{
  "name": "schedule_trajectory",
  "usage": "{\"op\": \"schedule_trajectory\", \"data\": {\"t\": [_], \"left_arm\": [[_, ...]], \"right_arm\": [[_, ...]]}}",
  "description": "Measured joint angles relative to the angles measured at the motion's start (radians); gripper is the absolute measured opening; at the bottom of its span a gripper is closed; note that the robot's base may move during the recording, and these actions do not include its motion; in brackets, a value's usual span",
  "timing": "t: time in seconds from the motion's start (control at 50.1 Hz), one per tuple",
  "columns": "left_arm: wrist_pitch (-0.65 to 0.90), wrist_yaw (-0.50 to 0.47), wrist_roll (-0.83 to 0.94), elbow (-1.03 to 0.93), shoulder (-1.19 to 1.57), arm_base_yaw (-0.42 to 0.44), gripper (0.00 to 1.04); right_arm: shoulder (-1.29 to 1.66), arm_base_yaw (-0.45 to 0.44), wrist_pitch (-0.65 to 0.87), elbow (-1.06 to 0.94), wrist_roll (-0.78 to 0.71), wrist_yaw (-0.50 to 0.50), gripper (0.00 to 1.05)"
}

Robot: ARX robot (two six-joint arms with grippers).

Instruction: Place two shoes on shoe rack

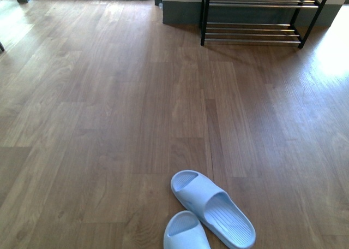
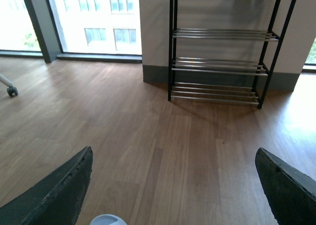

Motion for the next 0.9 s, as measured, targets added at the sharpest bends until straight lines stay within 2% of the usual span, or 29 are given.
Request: {"op": "schedule_trajectory", "data": {"t": [0.879, 0.899], "left_arm": [[0.0, 0.0, 0.0, 0.0, 0.0, 0.0, 0.95], [0.0, 0.0, 0.0, 0.0, 0.0, 0.0, 0.95]], "right_arm": [[0.0, 0.0, 0.0, 0.0, 0.001, 0.0, 0.95], [0.005, -0.013, 0.005, 0.0, 0.001, -0.046, 0.95]]}}
